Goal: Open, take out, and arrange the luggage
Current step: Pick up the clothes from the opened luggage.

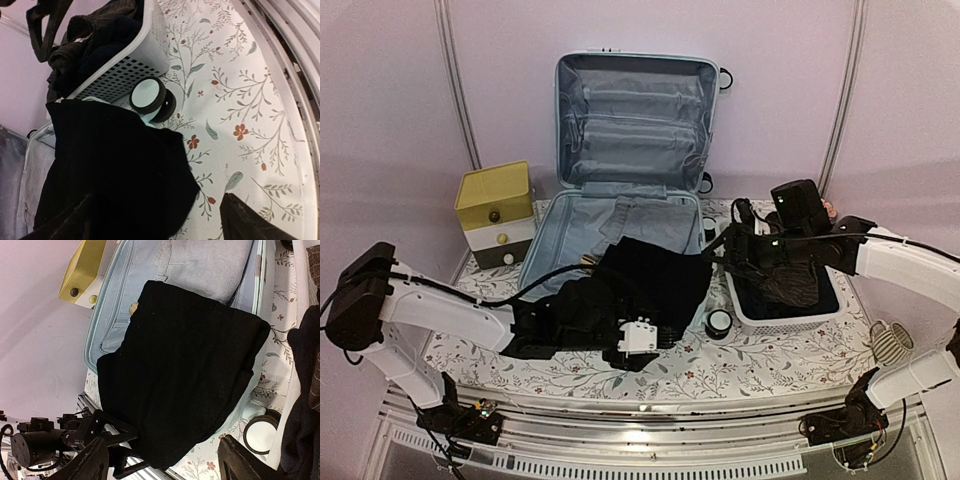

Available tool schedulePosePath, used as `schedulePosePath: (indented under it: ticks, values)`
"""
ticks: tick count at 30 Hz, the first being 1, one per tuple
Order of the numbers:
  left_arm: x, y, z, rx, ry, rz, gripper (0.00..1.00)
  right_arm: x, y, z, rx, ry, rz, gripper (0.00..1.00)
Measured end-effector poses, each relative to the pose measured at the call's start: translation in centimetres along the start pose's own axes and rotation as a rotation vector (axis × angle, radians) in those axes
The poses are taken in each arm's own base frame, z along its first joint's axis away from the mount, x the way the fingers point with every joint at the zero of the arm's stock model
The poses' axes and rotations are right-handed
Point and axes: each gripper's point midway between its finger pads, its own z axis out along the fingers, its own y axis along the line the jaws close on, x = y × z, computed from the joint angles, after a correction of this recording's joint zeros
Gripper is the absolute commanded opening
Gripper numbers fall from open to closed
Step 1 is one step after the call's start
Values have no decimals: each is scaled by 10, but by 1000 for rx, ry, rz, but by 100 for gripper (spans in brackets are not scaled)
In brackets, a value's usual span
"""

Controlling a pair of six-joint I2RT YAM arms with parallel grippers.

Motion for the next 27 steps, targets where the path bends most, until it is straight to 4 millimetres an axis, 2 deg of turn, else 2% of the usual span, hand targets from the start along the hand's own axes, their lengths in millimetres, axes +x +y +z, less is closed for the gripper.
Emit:
schedulePosePath:
  ticks: [4, 6, 9, 14, 18, 23, 27]
  values:
    - [-1, 16, 15, -74, 25, 27, 43, 5, -6, 3, 2, 2, 55, 80]
    - [-2, 23, 17, -106, 30, 34, 25, 8, -10, 4, 12, 6, 80, 86]
    - [-8, 34, 16, -151, 22, 25, 0, 11, -18, 5, 35, -1, 113, 86]
    - [-21, 51, 7, -195, -16, -13, 0, 7, -23, 5, 60, -23, 131, 83]
    - [-34, 68, -10, -216, -78, -78, 0, -2, -32, 15, 91, -28, 153, 80]
    - [-49, 90, -34, -245, -162, -175, 0, -1, -42, 30, 116, -2, 202, 79]
    - [-51, 96, -42, -245, -195, -225, 0, -4, -37, 32, 90, -10, 252, 73]
